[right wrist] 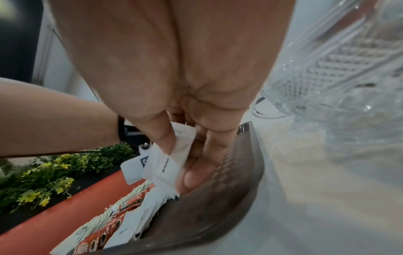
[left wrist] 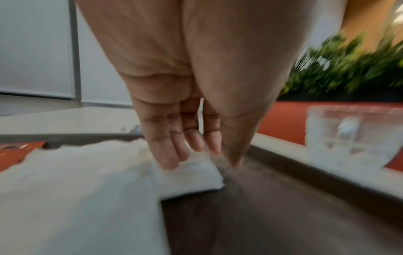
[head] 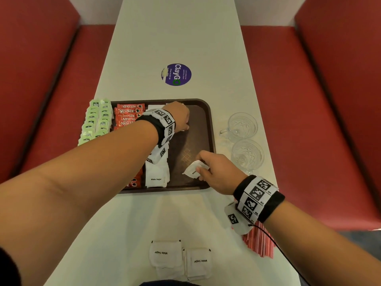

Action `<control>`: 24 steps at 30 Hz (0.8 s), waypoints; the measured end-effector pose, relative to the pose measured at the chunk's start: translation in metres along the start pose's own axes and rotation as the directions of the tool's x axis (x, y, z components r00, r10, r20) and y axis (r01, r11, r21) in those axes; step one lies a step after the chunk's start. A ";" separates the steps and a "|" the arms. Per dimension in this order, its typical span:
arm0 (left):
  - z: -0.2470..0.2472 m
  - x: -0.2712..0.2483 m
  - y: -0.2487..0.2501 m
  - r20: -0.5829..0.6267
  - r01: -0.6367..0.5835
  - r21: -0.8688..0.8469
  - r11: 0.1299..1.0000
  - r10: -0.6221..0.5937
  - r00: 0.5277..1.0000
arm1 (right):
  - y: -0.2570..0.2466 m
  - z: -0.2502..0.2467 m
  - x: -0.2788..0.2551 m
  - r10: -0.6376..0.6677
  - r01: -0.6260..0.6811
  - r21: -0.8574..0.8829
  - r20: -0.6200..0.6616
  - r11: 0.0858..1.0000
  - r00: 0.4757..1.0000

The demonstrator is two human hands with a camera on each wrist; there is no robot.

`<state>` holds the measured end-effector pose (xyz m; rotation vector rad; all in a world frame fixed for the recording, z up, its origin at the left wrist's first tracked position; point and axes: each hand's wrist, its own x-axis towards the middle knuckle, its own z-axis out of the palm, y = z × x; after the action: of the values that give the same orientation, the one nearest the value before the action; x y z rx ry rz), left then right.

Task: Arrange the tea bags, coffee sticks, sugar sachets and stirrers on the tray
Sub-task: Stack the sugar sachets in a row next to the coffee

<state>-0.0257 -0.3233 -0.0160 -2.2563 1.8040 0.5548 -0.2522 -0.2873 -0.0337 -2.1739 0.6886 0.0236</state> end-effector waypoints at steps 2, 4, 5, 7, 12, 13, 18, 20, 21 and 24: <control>-0.003 -0.011 0.001 -0.108 -0.059 -0.115 0.992 0.046 0.993 | 0.000 -0.001 0.000 0.032 -0.032 0.071 0.007 0.997 0.999; -0.006 -0.030 0.004 -0.183 -0.157 -0.244 0.957 0.113 0.976 | -0.001 -0.003 0.000 0.052 -0.053 0.145 0.009 0.988 0.999; -0.008 -0.042 0.006 -0.177 -0.200 -0.293 0.935 0.152 0.972 | -0.002 -0.004 0.000 0.052 -0.052 0.160 0.005 0.986 0.999; -0.009 -0.065 0.009 -0.093 -0.252 -0.331 0.909 0.235 0.968 | -0.004 -0.004 0.000 0.056 -0.054 0.196 -0.003 0.979 0.998; 0.009 -0.092 0.010 -0.006 -0.281 -0.312 0.907 0.294 0.956 | -0.005 -0.001 0.004 0.071 -0.066 0.260 -0.010 0.963 0.997; 0.011 -0.091 0.009 -0.017 -0.274 -0.302 0.913 0.282 0.959 | -0.005 0.000 0.004 0.072 -0.065 0.257 -0.017 0.964 0.997; 0.002 -0.069 -0.027 -0.120 -0.040 -0.240 0.970 0.012 0.993 | -0.004 0.011 -0.006 0.065 -0.066 0.248 0.013 0.967 0.998; -0.002 -0.053 -0.043 -0.140 0.059 -0.238 0.969 -0.094 0.986 | -0.003 0.016 -0.013 -0.017 0.005 0.112 0.109 0.994 0.994; -0.002 -0.045 -0.047 -0.122 0.087 -0.220 0.971 -0.116 0.986 | -0.003 0.019 -0.017 -0.060 0.055 0.034 0.177 0.998 0.982; 0.000 -0.024 -0.047 -0.047 0.098 -0.153 0.983 -0.106 0.993 | -0.003 0.029 -0.030 -0.103 0.156 -0.118 0.365 0.981 0.925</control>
<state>0.0150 -0.2906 -0.0098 -2.4704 1.7120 0.6354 -0.2698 -0.2512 -0.0432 -2.2667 0.3416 0.4023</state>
